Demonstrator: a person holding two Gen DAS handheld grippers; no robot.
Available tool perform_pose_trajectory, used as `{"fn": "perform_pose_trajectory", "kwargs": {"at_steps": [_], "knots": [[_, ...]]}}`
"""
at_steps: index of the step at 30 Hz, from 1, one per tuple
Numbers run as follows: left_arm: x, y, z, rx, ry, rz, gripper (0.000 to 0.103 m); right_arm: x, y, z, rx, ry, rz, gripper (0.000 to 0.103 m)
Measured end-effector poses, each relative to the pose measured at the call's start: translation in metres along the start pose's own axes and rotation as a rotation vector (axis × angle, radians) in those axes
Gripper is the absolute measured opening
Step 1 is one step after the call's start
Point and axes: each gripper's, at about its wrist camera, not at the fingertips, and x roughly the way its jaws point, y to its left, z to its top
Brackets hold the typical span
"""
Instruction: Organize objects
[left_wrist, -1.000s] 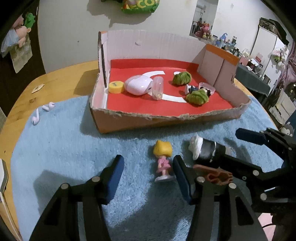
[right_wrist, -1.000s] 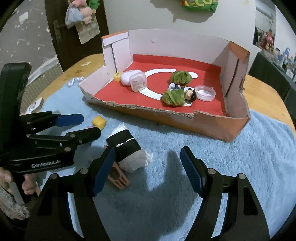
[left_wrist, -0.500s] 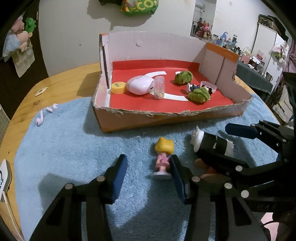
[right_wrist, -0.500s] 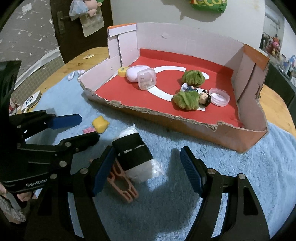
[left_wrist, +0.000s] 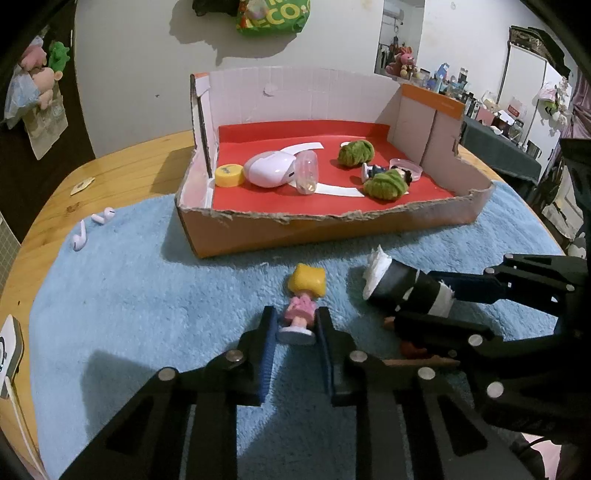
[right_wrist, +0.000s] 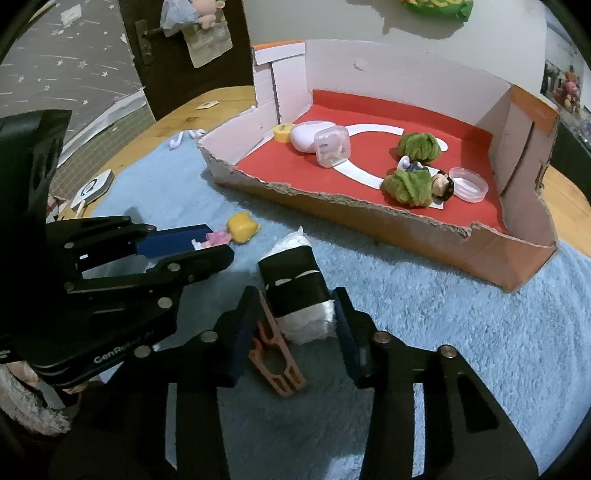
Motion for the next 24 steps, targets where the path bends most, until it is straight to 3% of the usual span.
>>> {"fn": "perform_pose_trajectory", "kwargs": {"at_steps": [12, 24], "knots": [[0.0, -0.001, 0.0, -0.006, 0.004, -0.004, 0.022, -0.004, -0.009, -0.001, 0.048, -0.011, 0.023, 0.027], [0.002, 0.001, 0.004, -0.018, 0.007, -0.012, 0.021, 0.016, 0.003, 0.009, -0.033, -0.011, -0.072, 0.04]]}}
